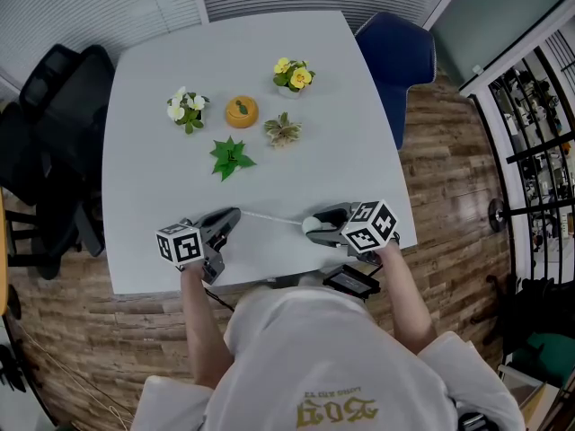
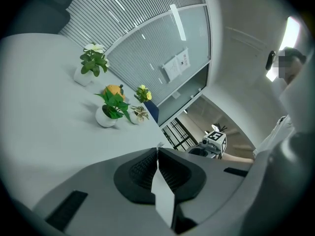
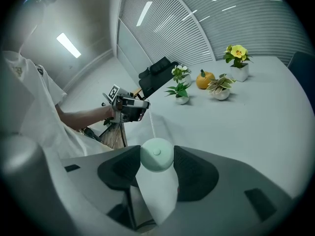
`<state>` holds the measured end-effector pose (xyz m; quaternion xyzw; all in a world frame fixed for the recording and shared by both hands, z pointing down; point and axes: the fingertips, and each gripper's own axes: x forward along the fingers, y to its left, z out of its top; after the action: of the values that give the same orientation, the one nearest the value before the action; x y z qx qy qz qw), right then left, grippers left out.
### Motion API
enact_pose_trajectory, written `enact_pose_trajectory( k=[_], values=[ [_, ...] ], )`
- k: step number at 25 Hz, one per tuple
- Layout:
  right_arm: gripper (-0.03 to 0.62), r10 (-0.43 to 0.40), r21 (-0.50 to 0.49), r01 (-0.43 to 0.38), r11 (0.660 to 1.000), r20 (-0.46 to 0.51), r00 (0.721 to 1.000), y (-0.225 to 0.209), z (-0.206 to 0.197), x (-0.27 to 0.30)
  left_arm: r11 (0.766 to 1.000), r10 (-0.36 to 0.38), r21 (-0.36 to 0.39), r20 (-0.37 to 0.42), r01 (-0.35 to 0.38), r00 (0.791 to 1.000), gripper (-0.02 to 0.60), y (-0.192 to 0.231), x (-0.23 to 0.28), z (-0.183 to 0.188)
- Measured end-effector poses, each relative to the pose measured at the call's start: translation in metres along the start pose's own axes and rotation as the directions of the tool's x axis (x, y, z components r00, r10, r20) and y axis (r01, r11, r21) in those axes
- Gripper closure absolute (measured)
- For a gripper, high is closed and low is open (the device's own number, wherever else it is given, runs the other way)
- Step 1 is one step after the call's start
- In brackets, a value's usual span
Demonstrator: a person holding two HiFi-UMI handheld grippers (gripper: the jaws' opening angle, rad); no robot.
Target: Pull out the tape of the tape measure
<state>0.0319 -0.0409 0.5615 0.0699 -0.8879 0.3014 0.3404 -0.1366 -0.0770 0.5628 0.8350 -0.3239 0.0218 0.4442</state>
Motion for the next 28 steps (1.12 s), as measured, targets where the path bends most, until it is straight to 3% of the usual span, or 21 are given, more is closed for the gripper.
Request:
enact_pose_trajectory(
  k=[28],
  values=[
    [0.367, -0.018, 0.032, 0.021, 0.999, -0.077, 0.997, -0.018, -0.027, -0.01, 0.994, 0.101, -0.036, 0.04, -0.099, 0.994, 0.571, 0.024, -0.023, 0.003]
  ],
)
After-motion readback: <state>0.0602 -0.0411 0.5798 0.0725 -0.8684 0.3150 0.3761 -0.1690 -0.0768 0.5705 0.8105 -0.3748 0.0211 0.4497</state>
